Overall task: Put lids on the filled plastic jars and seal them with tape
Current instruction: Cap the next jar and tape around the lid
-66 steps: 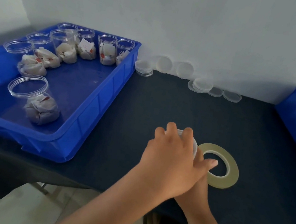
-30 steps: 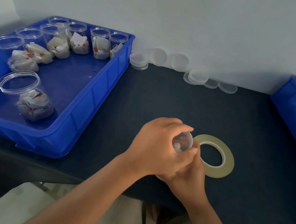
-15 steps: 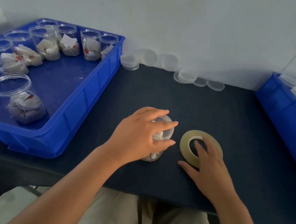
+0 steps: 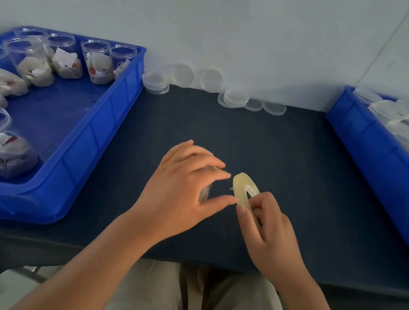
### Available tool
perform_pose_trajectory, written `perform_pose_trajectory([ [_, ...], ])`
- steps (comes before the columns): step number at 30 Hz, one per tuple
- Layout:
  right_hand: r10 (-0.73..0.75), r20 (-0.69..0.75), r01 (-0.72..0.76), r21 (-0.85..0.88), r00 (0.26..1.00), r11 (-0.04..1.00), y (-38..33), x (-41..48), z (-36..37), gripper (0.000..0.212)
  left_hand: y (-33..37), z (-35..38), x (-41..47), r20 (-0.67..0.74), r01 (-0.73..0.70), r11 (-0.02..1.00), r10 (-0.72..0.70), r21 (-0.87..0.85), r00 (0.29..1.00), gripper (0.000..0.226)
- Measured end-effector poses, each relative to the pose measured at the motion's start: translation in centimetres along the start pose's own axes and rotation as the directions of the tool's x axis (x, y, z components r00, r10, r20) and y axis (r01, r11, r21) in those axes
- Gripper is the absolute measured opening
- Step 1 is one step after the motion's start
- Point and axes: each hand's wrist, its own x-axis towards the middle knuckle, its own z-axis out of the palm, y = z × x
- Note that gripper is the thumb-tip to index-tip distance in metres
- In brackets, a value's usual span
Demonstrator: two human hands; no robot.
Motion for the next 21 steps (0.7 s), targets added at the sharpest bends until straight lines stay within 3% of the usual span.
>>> perform_pose_trajectory([
  [5,0.013,0.005,-0.013,0.065,1.000,0.998,-0.7,-0.8,0.6,0.043,1.6,0.5,-0.8,-0.087,-0.011,0.999,0.008,-0.042,0.996,0.013],
  [8,0.062,-0.023,-0.060,0.073,0.998,0.995,-0.7,-1.0,1.0,0.061,2.2,0.7,-1.4,-0.139,-0.011,0.999,0.018,0.051,0.990,0.011],
  [13,0.104,-0.048,-0.104,-0.002,0.993,0.995,-0.2,0.2,0.5,0.077,2.7,0.3,-2.2,-0.171,0.029,0.999,-0.025,0.017,0.985,0.011],
  [17,-0.060,0.030,0.063,-0.116,0.998,0.991,-0.4,0.5,-0.3,0.048,2.6,0.1,-3.0,-0.172,0.135,0.990,-0.141,-0.049,0.975,0.008],
  [21,-0.210,0.005,0.210,-0.063,0.978,0.976,-1.0,0.7,-0.2,0.038,1.9,0.7,-3.7,-0.283,0.131,0.984,-0.160,-0.119,0.946,0.028],
])
